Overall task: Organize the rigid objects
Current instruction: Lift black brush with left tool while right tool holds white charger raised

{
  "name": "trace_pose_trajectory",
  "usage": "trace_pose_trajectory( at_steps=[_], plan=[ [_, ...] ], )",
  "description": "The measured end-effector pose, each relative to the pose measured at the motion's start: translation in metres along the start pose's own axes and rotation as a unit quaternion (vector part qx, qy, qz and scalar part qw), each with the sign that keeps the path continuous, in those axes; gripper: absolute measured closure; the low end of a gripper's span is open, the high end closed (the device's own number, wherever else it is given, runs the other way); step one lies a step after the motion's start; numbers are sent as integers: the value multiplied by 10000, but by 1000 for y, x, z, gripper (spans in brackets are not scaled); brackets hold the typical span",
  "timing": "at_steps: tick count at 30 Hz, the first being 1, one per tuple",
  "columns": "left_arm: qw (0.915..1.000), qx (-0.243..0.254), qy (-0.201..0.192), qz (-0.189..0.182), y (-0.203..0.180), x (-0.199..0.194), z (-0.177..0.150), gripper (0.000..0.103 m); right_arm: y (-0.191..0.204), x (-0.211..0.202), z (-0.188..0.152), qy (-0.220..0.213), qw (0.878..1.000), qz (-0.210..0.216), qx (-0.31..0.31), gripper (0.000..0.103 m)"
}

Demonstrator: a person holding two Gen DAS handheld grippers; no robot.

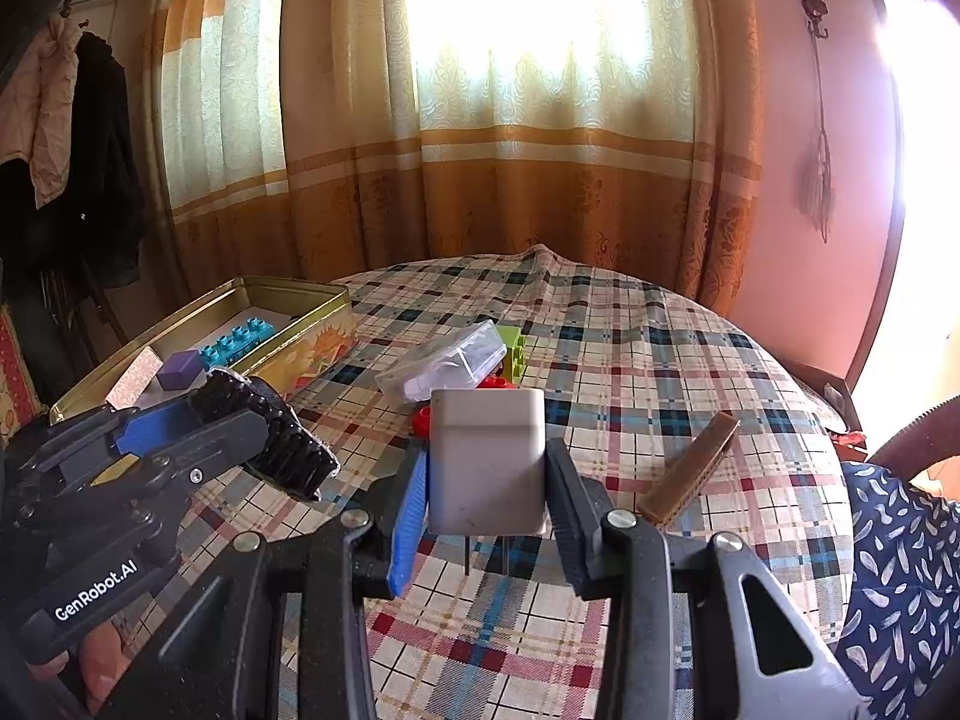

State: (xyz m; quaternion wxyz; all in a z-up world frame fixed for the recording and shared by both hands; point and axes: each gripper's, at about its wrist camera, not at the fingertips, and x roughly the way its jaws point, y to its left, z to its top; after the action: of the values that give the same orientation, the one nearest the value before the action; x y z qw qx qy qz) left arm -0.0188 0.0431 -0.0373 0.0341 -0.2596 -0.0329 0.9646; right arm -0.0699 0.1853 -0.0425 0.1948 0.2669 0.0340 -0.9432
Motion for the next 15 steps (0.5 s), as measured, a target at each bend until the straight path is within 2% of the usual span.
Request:
trace_pose_trajectory(
  at_steps=[15],
  plan=[
    [9999, 16, -152, 25, 4, -9, -4, 69, 11, -6, -4, 4, 9999, 100, -37, 63]
  ],
)
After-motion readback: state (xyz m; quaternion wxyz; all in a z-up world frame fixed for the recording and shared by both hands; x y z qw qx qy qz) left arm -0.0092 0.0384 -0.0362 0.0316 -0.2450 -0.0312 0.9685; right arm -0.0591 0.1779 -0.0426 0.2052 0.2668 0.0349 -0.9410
